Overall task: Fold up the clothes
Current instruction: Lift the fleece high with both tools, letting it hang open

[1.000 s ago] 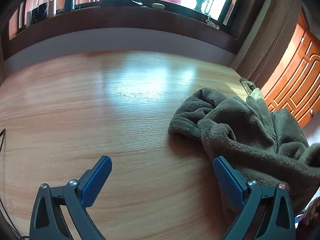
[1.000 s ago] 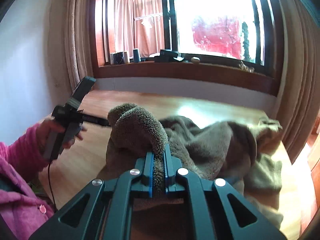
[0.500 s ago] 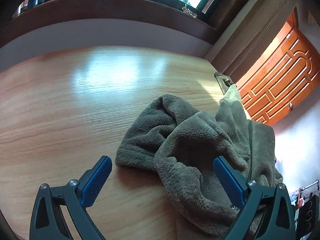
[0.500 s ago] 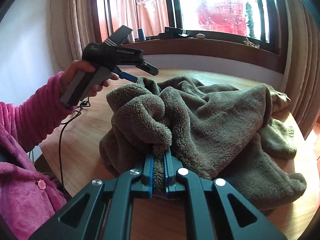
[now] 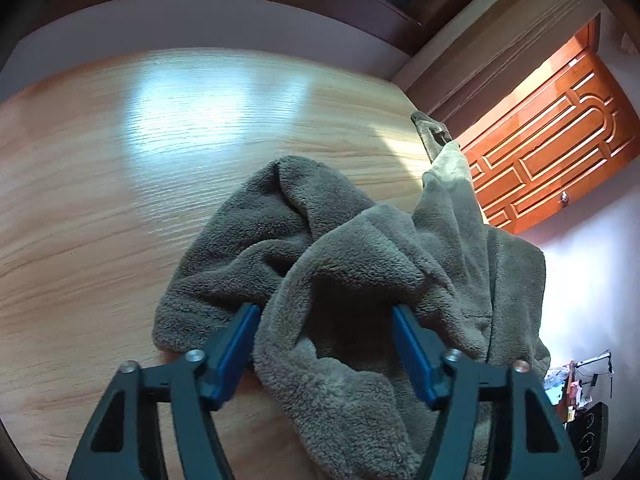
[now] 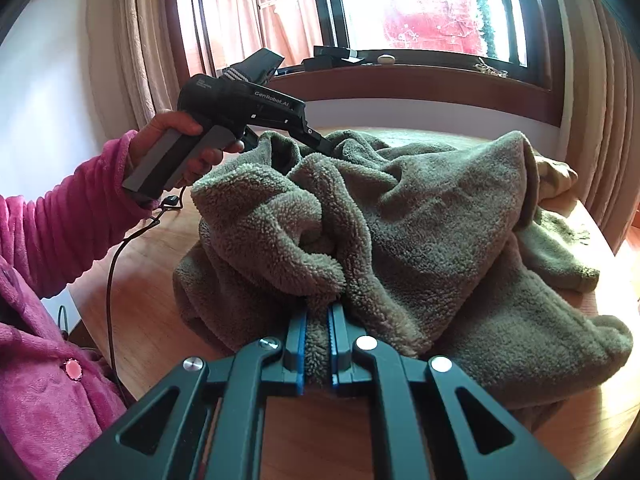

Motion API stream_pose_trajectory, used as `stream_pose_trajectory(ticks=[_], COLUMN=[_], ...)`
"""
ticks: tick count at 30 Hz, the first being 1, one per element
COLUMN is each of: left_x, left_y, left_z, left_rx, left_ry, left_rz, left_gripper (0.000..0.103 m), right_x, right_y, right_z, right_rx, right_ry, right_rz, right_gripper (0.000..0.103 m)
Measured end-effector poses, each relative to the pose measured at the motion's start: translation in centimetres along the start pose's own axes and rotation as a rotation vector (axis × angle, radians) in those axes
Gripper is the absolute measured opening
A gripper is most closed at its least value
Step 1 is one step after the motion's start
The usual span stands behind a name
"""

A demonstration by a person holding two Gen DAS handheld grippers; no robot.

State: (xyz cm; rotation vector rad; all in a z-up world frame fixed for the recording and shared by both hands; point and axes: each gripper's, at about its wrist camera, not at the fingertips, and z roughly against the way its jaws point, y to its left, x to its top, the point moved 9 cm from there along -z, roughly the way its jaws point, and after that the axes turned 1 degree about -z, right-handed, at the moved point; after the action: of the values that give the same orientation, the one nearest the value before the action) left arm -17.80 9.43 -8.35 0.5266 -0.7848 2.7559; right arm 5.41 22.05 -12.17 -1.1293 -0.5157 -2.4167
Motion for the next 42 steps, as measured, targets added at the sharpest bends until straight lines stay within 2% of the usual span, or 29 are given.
stream_pose_trajectory(ticks=[1,6,12,14,16,19,21,24,28,29,31,32,33,34,37,39,42], left_x=[0.0,-0.9,-1.4,-1.6,-1.9,-2.2,-2.4,-2.9,-3.7,-3.8,-3.9,-4.0,-4.0,-4.0,-3.8,-3.5,-3.1], left_y=[-0.2,-0.5,-0.3,-0.8,-0.9,-1.1,-1.2,-1.2,-0.7,-0.6,-0.4,-0.1,0.1,0.4,0.7,0.1,-1.5], left_z=[-0.3,-1.2,1.0,2.4,2.6,2.9,3.1,2.9,1.0,0.8,0.6,0.7,0.9,1.4,3.8,6.5,11.4], left_rx=[0.004,0.0,-0.065,-0.093,-0.096,-0.098,-0.098,-0.098,-0.087,-0.086,-0.086,-0.082,-0.078,-0.075,-0.077,-0.124,-0.186], left_ry=[0.009,0.04,-0.041,-0.08,-0.085,-0.089,-0.092,-0.083,-0.045,-0.042,-0.04,-0.045,-0.05,-0.067,-0.145,-0.22,-0.361], left_rz=[-0.006,0.001,0.08,0.076,0.069,0.057,0.049,0.04,0.056,0.065,0.082,0.094,0.106,0.119,0.141,0.153,0.149], left_gripper=[0.047,0.037,0.016,0.015,0.014,0.014,0.014,0.014,0.014,0.014,0.014,0.014,0.014,0.014,0.014,0.014,0.014], right_x=[0.0,-0.3,0.1,0.3,0.2,0.2,0.4,0.8,1.4,1.6,2.1,2.3,2.9,3.5,5.6,6.9,10.4], right_y=[-0.1,-0.8,-1.2,-1.4,-1.4,-1.0,-0.7,-0.1,0.0,-0.1,-0.8,-1.1,-1.3,-1.3,-1.5,-1.6,-1.3], right_z=[-0.1,0.0,0.2,0.4,0.6,0.7,0.7,0.9,-0.6,-1.2,-1.8,-2.1,-1.6,-0.7,2.0,4.4,9.5], right_rx=[-0.002,-0.024,-0.055,-0.055,-0.04,-0.06,-0.072,-0.103,-0.136,-0.132,-0.122,-0.116,-0.124,-0.14,-0.187,-0.233,-0.352], right_ry=[-0.001,-0.01,-0.038,-0.049,-0.052,-0.048,-0.053,-0.071,-0.066,-0.059,-0.048,-0.043,-0.064,-0.1,-0.206,-0.287,-0.47], right_rz=[-0.007,-0.048,-0.084,-0.099,-0.107,-0.078,-0.052,0.0,0.036,0.027,-0.01,-0.029,-0.037,-0.039,-0.043,-0.038,0.009], right_gripper=[0.01,0.01,0.01,0.011,0.013,0.032,0.053,0.075,0.076,0.075,0.056,0.032,0.016,0.011,0.007,0.007,0.007])
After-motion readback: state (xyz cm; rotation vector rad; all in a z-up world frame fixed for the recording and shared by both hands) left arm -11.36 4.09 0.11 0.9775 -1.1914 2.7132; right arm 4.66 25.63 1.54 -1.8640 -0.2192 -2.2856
